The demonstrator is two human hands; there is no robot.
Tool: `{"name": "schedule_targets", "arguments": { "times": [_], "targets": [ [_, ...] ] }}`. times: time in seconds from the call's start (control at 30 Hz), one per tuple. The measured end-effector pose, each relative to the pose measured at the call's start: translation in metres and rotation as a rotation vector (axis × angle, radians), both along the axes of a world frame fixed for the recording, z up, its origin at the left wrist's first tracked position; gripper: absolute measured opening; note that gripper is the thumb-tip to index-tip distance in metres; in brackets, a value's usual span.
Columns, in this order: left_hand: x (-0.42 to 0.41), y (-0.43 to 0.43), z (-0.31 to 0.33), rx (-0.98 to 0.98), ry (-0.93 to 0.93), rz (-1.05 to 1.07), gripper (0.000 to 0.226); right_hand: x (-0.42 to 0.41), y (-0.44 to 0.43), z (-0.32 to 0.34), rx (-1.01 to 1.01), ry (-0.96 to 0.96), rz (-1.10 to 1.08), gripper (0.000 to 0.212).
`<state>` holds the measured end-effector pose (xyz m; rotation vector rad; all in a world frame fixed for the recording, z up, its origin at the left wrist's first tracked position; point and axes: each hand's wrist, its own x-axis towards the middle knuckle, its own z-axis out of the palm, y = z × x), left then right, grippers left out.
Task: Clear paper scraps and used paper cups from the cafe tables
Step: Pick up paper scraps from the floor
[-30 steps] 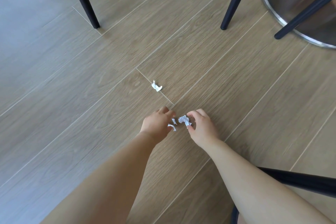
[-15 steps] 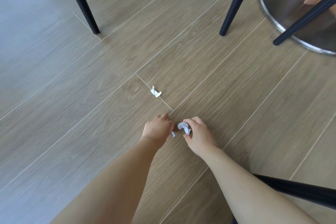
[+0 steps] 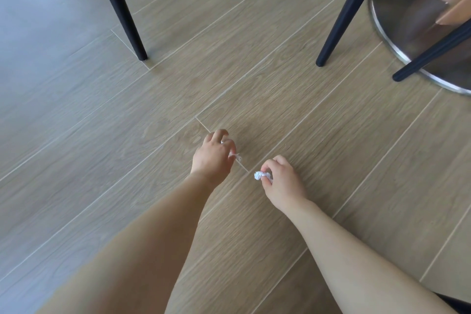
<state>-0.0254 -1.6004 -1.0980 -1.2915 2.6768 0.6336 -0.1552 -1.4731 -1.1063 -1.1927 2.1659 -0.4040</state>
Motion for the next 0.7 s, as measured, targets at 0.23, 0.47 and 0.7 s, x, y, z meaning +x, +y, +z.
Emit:
{"name": "schedule_targets", "arguments": {
  "times": [0.23, 0.47, 0.7],
  "targets": [
    [0.004, -0.003, -0.015, 0.139, -0.057, -0.001, 0.01, 0.002, 0.009, -0.006, 0.036, -0.036, -0.063, 0.005],
    [0.013, 0.002, -0.014, 0.212, -0.002, 0.054, 0.014, 0.005, 0.006, -0.002, 0.017, -0.039, -0.111, 0.004],
    [0.011, 0.001, 0.036, 0.201, 0.082, 0.029, 0.025, 0.012, -0.013, 0.032, -0.108, -0.028, -0.159, 0.005]
  ]
}}
